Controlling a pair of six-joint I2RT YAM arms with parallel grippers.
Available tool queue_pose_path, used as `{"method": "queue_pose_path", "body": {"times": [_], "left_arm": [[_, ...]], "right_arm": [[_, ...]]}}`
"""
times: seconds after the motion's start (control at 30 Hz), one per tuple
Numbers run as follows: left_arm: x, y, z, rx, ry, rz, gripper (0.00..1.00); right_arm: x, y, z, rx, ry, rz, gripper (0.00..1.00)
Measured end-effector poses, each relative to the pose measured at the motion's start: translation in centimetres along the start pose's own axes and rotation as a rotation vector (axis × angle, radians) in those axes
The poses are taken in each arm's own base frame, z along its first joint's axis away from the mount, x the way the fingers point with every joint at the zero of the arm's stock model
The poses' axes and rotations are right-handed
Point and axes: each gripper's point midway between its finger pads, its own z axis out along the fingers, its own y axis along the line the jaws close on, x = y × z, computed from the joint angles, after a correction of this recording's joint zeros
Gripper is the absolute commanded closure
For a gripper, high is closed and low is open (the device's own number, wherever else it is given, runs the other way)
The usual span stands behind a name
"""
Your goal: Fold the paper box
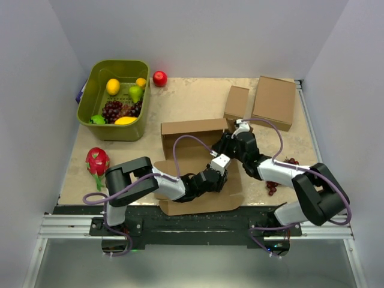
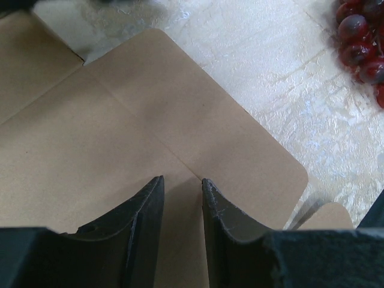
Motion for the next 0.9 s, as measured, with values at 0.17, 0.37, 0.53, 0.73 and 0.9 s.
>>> {"method": "queue_pose_path", "body": {"times": [0.17, 0.37, 0.53, 0.73, 0.9], "left_arm": [[0.0, 0.0, 0.0, 0.001, -0.002, -0.001, 0.64], [0.1, 0.0, -0.1, 0.003, -0.005, -0.009, 0.63], [0.1, 0.2, -0.6, 0.006, 0.005, -0.009, 0.57], [-1.3, -0.7, -3.0, 0.044, 0.019, 0.03, 0.35], [-6.0, -1.1, -5.5, 0.067, -0.062, 0.01, 0.24]], "right_arm": [[2.9, 1.1, 0.5, -0.028, 0.08, -0.007, 0.51], [3.3, 1.0, -0.1, -0.011, 0.101, -0.007, 0.36], [2.2, 1.4, -2.6, -0.001, 0.094, -0.014, 0.22], [0.8, 1.0, -6.9, 0.065, 0.093, -0.043, 0.09], [-3.0, 1.2, -11.0, 0.124, 0.035, -0.074, 0.01]]}}
